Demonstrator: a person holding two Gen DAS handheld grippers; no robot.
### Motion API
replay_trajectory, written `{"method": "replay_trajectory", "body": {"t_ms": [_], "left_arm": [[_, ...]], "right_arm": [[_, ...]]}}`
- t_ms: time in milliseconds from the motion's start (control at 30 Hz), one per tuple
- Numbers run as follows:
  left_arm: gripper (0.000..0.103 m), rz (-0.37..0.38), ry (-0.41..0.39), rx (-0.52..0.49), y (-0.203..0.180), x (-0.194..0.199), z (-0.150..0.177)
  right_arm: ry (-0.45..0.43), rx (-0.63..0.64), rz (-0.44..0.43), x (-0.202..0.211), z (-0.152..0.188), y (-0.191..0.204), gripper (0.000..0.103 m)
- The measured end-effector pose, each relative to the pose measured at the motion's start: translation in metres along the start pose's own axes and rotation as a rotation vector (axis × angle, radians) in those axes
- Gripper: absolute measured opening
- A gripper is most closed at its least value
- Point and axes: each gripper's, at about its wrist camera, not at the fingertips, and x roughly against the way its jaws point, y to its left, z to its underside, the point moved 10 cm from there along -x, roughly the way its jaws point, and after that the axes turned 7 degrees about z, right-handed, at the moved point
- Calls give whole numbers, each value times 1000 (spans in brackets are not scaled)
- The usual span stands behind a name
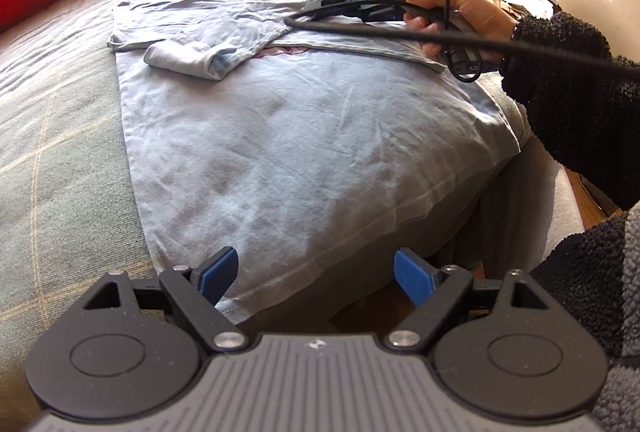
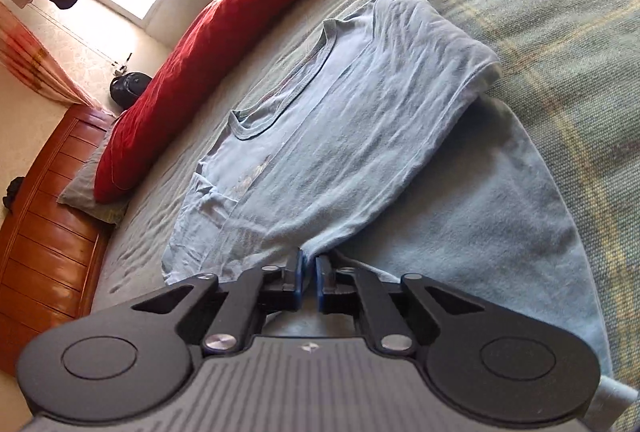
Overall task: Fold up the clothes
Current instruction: 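Lift the open right gripper back from the folded sleeve, then pinch the folded sleeve cuff with the left gripper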
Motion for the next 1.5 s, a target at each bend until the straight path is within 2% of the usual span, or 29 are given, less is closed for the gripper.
{"method": "replay_trajectory", "body": {"t_ms": [300,433,500,600,633,800,867,933,967,1000,1067,1233,1333,1433,1467,1500], "left_arm": [[85,-22,-2,31,13,4,5],[85,-31,-1,43,18,4,7],[85,-38,-2,41,20,4,7],[85,-58,-20,41,27,8,2],[85,-74,-27,43,32,10,-2],[85,-161,-70,39,62,24,-24],[84,-220,-106,17,75,29,-42],[74,-255,-141,-14,78,27,-65],[58,-262,-151,-34,77,23,-75],[47,-270,-160,-55,75,18,-85],[43,-304,-162,-120,68,-1,-105],[43,-323,-138,-250,44,-48,-134],[43,-382,-110,-304,46,-68,-145],[23,-425,-85,-299,59,-81,-149],[11,-431,-91,-279,63,-80,-149],[10,-437,-99,-259,68,-78,-148]], "right_arm": [[-45,67,0,28,0,3,2],[-35,69,36,32,-1,-8,2],[7,57,53,27,5,-16,3],[-5,75,51,33,10,-15,6],[-13,85,50,38,11,-14,11],[-27,207,53,63,25,2,15],[-26,260,65,70,33,7,19],[-28,299,75,74,41,11,33],[-33,319,82,77,45,13,34],[-33,331,83,78,49,14,35],[-36,353,80,81,57,17,35],[-32,355,57,88,70,20,41],[-21,356,50,87,76,19,42],[-18,346,41,86,78,18,42],[-17,338,37,86,78,17,42],[-19,332,32,86,78,17,42]]}}
